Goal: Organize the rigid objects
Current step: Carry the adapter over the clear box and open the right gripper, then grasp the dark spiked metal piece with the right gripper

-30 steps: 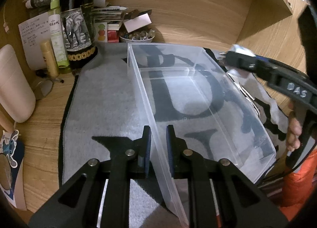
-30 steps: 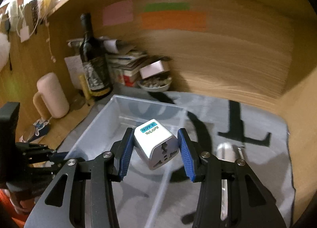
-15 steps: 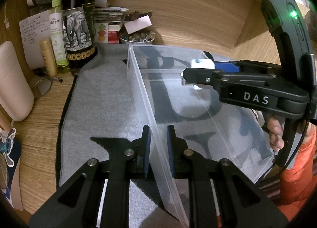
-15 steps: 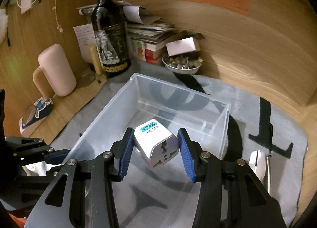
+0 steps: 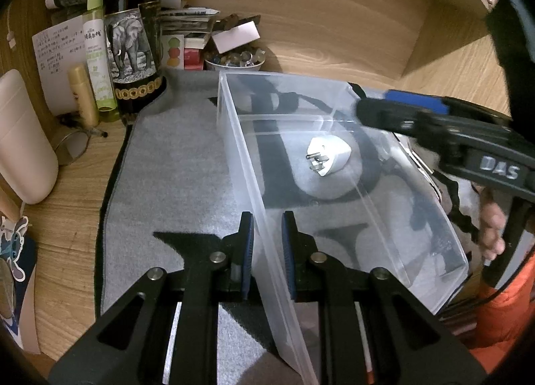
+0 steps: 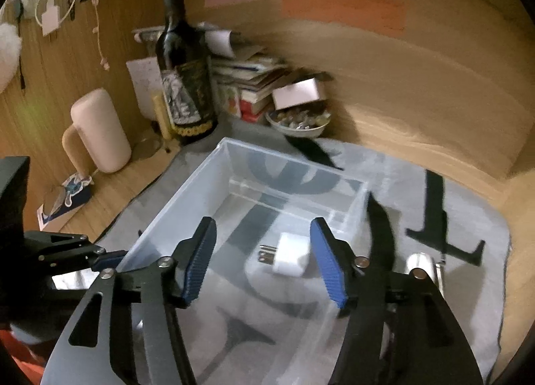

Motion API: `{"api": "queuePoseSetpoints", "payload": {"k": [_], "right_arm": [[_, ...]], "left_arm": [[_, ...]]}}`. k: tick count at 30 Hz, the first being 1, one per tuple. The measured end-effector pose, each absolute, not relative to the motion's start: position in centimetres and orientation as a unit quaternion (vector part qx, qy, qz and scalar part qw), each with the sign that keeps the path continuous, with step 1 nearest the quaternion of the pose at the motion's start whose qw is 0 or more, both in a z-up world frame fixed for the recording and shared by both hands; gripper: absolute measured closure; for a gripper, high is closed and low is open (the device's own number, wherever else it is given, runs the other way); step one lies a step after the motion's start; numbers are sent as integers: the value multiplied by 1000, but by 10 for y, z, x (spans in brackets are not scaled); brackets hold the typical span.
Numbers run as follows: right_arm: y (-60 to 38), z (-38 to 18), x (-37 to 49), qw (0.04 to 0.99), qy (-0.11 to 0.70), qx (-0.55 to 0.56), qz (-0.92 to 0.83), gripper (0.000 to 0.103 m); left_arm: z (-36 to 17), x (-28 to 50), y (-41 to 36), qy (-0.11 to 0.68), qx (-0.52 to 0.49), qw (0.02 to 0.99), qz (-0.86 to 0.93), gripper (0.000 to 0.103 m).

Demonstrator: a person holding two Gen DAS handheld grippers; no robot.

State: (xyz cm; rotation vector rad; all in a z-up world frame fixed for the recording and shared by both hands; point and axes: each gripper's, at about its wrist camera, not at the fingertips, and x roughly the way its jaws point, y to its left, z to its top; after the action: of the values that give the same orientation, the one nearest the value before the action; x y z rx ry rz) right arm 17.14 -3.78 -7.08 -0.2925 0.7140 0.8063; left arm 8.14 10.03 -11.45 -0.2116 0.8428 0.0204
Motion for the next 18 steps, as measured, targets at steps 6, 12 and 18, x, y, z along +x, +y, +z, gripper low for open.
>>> {"api": "queuePoseSetpoints", "payload": {"k": [6,12,18], "right_arm": [[-75,-62,164,874,316,-125,348,39],[-114,-65,158,890,314,-115,310,36],[-151,-82,151,895,337,-103,275,36]], "left_arm": [[-115,83,100,416,-99,904,17,86],[-114,83,98,421,-90,902,27,87],[-114,84,99,427,-84,900,35,87]]}}
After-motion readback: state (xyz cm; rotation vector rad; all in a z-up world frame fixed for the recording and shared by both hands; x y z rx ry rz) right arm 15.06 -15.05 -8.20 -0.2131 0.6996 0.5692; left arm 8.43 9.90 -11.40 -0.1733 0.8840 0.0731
